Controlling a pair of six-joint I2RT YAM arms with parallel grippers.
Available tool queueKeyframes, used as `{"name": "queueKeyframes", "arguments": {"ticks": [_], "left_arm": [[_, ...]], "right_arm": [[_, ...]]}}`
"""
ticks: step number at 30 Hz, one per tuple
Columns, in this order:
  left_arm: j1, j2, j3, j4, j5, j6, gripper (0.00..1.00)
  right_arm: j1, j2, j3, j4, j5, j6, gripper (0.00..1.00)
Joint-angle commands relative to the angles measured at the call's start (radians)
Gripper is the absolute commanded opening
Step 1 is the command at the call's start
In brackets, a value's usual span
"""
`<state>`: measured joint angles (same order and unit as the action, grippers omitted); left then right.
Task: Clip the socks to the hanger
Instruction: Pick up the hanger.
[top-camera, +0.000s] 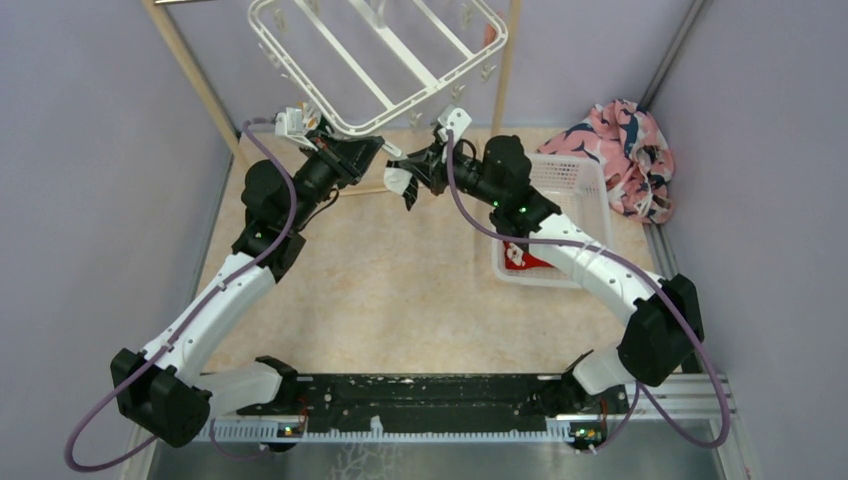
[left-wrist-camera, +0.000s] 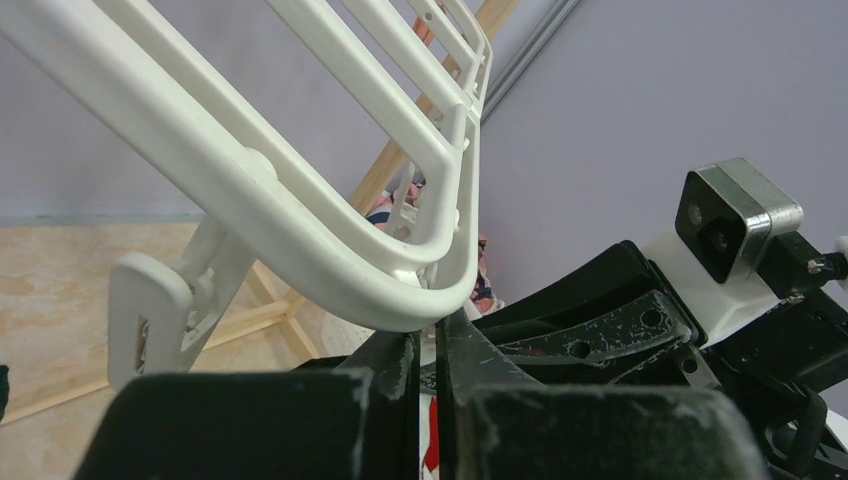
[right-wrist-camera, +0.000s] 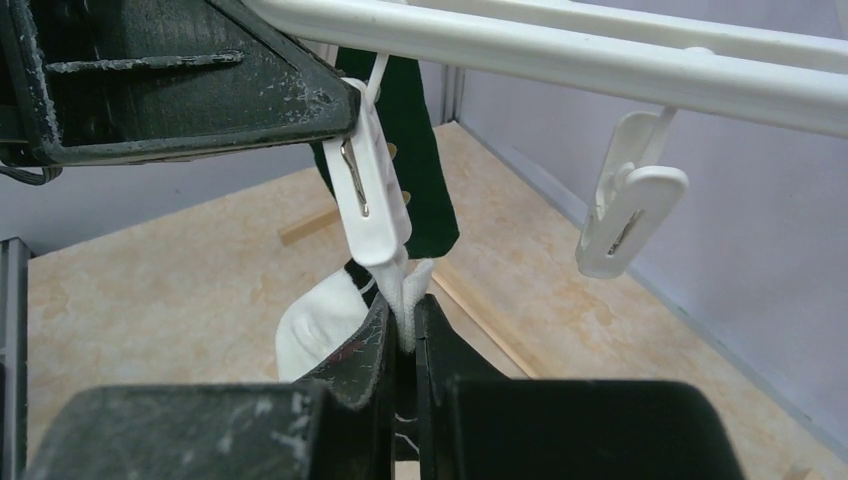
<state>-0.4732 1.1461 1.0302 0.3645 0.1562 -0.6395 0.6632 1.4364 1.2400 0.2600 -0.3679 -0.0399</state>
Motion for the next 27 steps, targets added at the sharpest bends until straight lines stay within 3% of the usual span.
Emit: {"name": "queueKeyframes", "arguments": {"ticks": [1,27], "left_arm": [[-0.006,0.013,0.008,-0.062,0.079,-0.008,0.00],[-0.005,0.017,0.010,-0.055,0.096,-0.004,0.00]], "right_arm": [[-0.023,-0.007,0.063,0.071,-0.035,0.015,0.00],[-0.079,-0.039,0.038,0.142,-0.165,0.131,0.00]]}}
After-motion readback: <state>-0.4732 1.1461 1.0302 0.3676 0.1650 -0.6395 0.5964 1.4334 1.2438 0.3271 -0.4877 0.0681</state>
